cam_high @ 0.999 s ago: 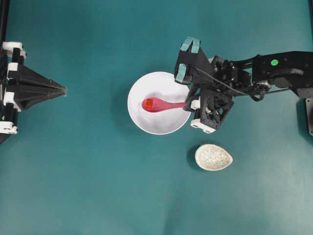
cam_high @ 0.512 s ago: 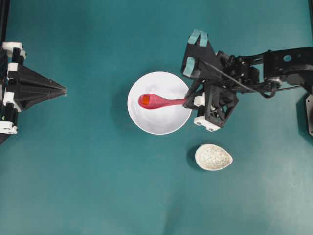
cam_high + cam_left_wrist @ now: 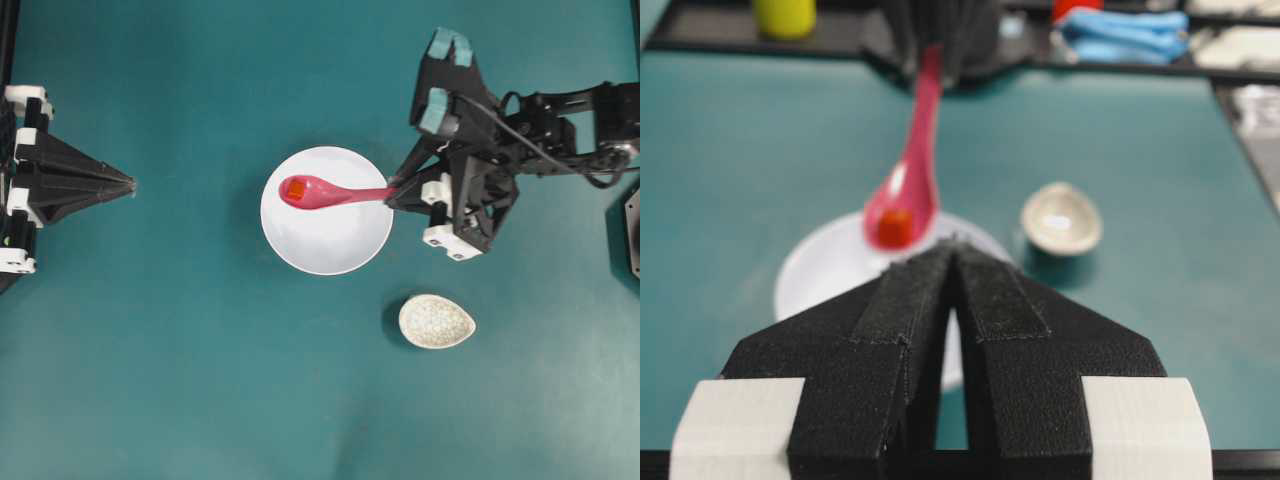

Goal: Grip the spoon and scoop the red block from the bowl with right arm.
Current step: 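Lift the spoon holding the red cube up out of the bowl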

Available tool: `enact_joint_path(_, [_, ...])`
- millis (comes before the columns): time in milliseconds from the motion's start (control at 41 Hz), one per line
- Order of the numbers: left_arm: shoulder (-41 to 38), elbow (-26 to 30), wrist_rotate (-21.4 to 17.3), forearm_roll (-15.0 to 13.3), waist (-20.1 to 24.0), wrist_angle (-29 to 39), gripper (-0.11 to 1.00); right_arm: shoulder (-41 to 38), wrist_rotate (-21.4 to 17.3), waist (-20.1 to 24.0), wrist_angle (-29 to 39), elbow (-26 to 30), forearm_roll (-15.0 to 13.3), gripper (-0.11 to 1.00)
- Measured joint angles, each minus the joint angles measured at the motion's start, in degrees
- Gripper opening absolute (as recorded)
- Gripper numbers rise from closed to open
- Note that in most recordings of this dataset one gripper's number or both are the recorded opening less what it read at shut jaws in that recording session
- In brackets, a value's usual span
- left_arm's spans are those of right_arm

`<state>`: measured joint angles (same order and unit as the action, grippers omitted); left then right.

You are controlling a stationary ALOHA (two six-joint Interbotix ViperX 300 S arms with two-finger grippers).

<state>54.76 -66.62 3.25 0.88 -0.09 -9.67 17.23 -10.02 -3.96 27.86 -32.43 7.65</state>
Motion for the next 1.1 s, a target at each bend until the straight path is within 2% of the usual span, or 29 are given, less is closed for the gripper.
enact_joint_path(341, [0.00, 0.00, 0.00, 0.00, 0.00, 0.09, 0.00, 3.96, -0.09, 0.00, 0.53, -0.18, 0.00, 0.26])
enact_joint_path(1097, [0.35, 0.00, 0.26, 0.00, 0.00, 0.09, 0.00, 4.13, 0.00, 0.00, 0.53, -0.53, -0.09, 0.26])
